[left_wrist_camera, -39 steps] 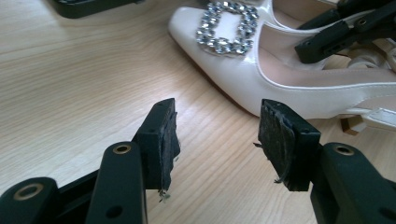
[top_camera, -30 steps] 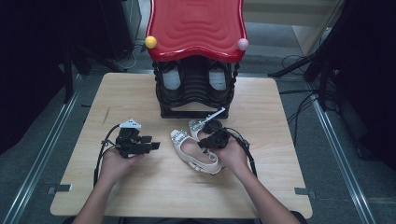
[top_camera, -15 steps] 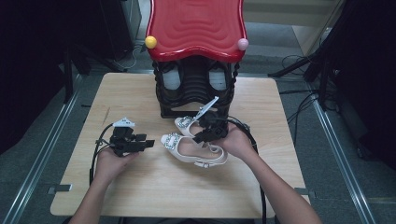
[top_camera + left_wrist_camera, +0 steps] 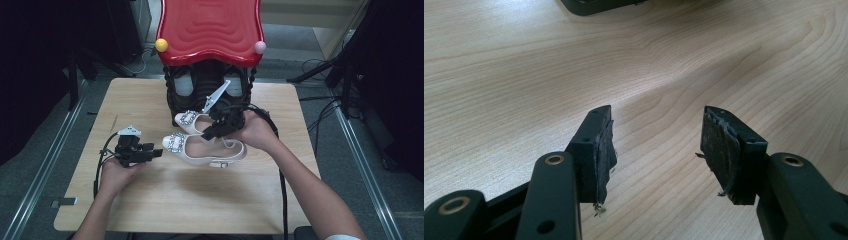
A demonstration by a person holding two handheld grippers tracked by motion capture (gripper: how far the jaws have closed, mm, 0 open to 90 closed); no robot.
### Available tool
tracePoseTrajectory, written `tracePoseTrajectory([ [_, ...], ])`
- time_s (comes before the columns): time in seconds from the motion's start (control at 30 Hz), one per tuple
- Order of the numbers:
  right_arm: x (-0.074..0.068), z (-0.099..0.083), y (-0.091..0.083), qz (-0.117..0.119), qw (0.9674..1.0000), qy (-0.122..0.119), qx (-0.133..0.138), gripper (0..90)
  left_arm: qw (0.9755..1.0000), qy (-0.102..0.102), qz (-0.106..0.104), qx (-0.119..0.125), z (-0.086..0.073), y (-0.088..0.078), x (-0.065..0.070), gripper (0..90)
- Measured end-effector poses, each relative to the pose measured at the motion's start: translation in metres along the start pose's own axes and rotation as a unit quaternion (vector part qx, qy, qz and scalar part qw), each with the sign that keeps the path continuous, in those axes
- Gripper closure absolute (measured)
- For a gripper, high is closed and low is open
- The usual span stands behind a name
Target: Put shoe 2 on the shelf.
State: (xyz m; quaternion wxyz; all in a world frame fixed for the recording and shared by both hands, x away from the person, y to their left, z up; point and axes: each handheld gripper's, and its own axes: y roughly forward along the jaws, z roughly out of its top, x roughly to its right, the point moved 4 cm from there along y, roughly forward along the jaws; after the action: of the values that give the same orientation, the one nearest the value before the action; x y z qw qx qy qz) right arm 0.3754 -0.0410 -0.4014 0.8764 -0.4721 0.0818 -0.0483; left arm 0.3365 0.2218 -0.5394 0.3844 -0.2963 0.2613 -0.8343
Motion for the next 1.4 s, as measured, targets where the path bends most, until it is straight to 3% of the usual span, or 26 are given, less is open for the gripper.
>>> tracePoseTrajectory([
  [0.17,-0.005,0.014,-0.019,0.003,0.9996,-0.025,-0.012,85.7,1.0000,-0.001,0.001,0.000,0.000,0.000,0.000,46.9],
  [0.27,-0.006,0.021,-0.032,0.002,0.9997,-0.021,-0.013,85.7,1.0000,-0.002,-0.002,0.000,0.000,0.000,0.001,46.9],
  [0.37,-0.006,0.028,-0.048,0.012,0.9999,-0.010,0.005,85.7,1.0000,-0.002,-0.002,0.001,0.000,0.001,0.001,46.9],
  [0.5,-0.008,0.041,-0.072,0.018,0.9987,-0.002,0.049,85.7,1.0000,-0.002,-0.002,0.000,0.000,0.001,0.001,46.9],
  [0.6,-0.010,0.050,-0.091,0.009,0.9964,0.003,0.085,85.7,1.0000,-0.001,-0.003,-0.001,0.000,0.001,0.002,46.9],
  [0.8,-0.009,0.066,-0.125,-0.010,0.9867,0.023,0.161,85.8,1.0000,0.003,-0.005,-0.005,-0.001,0.001,0.002,47.0],
  [0.9,-0.002,0.073,-0.137,-0.036,0.9786,0.043,0.198,85.8,1.0000,0.000,-0.004,-0.003,-0.001,0.002,0.002,47.0],
  [0.97,0.004,0.078,-0.144,-0.051,0.9708,0.063,0.226,85.8,1.0000,0.000,-0.005,-0.004,-0.001,0.002,0.002,47.0],
  [1.03,0.012,0.081,-0.151,-0.060,0.9614,0.090,0.253,85.8,1.0000,-0.002,-0.005,-0.001,-0.001,0.001,0.001,47.0],
  [1.07,0.018,0.083,-0.154,-0.064,0.9545,0.109,0.270,85.8,1.0000,-0.004,-0.005,-0.001,-0.001,0.001,0.001,47.0],
  [1.2,0.034,0.090,-0.162,-0.073,0.9364,0.152,0.308,85.8,1.0000,-0.006,-0.007,-0.002,-0.001,0.002,0.001,47.0],
  [1.23,0.039,0.092,-0.164,-0.079,0.9302,0.167,0.317,85.8,1.0000,-0.005,-0.007,-0.003,-0.001,0.003,0.001,47.0],
  [1.3,0.044,0.095,-0.166,-0.085,0.9232,0.185,0.326,85.7,1.0000,-0.003,-0.007,-0.005,-0.001,0.003,0.002,47.0],
  [1.4,0.055,0.098,-0.170,-0.076,0.9055,0.221,0.354,85.8,0.9999,-0.006,-0.009,-0.001,-0.001,0.002,0.001,47.1],
])
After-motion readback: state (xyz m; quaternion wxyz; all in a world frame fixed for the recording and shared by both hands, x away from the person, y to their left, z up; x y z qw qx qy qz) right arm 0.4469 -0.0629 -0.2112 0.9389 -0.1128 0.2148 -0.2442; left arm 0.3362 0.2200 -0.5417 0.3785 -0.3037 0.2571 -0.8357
